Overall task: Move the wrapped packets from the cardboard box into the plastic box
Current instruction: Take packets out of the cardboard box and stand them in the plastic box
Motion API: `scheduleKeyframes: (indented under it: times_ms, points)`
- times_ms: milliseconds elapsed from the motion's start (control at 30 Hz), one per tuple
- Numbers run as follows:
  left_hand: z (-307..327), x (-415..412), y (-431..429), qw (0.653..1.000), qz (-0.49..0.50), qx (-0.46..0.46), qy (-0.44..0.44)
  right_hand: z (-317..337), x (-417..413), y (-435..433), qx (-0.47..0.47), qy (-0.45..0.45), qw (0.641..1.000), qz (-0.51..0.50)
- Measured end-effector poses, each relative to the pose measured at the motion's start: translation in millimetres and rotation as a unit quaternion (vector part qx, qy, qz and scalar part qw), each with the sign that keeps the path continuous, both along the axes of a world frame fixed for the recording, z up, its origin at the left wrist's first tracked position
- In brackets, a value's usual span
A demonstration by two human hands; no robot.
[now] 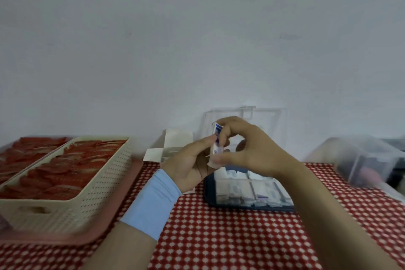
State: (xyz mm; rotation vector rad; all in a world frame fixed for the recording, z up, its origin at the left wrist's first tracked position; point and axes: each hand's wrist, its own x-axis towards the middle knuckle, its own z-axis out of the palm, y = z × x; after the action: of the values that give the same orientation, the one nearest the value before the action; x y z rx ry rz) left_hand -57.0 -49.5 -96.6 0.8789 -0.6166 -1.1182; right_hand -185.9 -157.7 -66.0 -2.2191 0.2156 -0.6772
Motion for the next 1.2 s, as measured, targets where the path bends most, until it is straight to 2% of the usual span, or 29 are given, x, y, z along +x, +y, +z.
scheduleKeyframes:
  times_ms: [67,133,333,433,533,600,733,967,1033,1100,1200]
  points:
    - [0.1,-2.1,-0.3,1.0,0.008,0.007,0.002,-1.7,-2.4,2.6,-0.069,0.031,0.997,0.004]
    - [-1.1,-4.4,-1.4,1.0,0.018,0.015,0.003,-5.4,-0.6,2.3,-0.108,0.026,0.994,-0.014]
    - [-6.6,-4.5,-5.5,1.0,0.019,-0.006,0.006,-9.6,2.3,0.2,-0.129,0.003,0.991,-0.02]
    - [-7.0,-3.0,-5.4,1.0,0.02,-0.01,-0.008,-7.8,0.0,-3.3,-0.093,0.012,0.996,0.005]
    - [-7.4,-0.3,-2.0,1.0,0.004,-0.006,-0.027,-3.9,-0.5,-9.8,0.059,-0.022,0.997,0.046]
    - [-8.4,1.8,1.9,0.999,-0.02,-0.004,-0.04,-1.5,-1.6,-15.6,0.126,-0.021,0.991,0.031]
    - [-9.7,3.9,7.1,0.995,-0.063,0.0,-0.071,2.5,-12.2,-21.6,0.095,0.063,0.992,0.054]
    - [-9.4,-1.1,5.8,0.991,-0.064,0.038,-0.108,8.7,-18.6,-22.8,0.073,0.079,0.993,0.049]
    - [-5.3,-3.9,5.4,0.986,-0.051,0.061,-0.147,10.8,-22.9,-25.3,0.068,0.084,0.993,0.036]
    - [1.1,-3.6,3.5,0.97,-0.009,0.077,-0.23,13.6,-27.8,-30.0,0.073,0.076,0.994,0.0]
    - [10.2,-0.8,0.2,0.905,0.115,0.09,-0.4,18.6,-32.4,-48.1,0.096,0.078,0.989,-0.083]
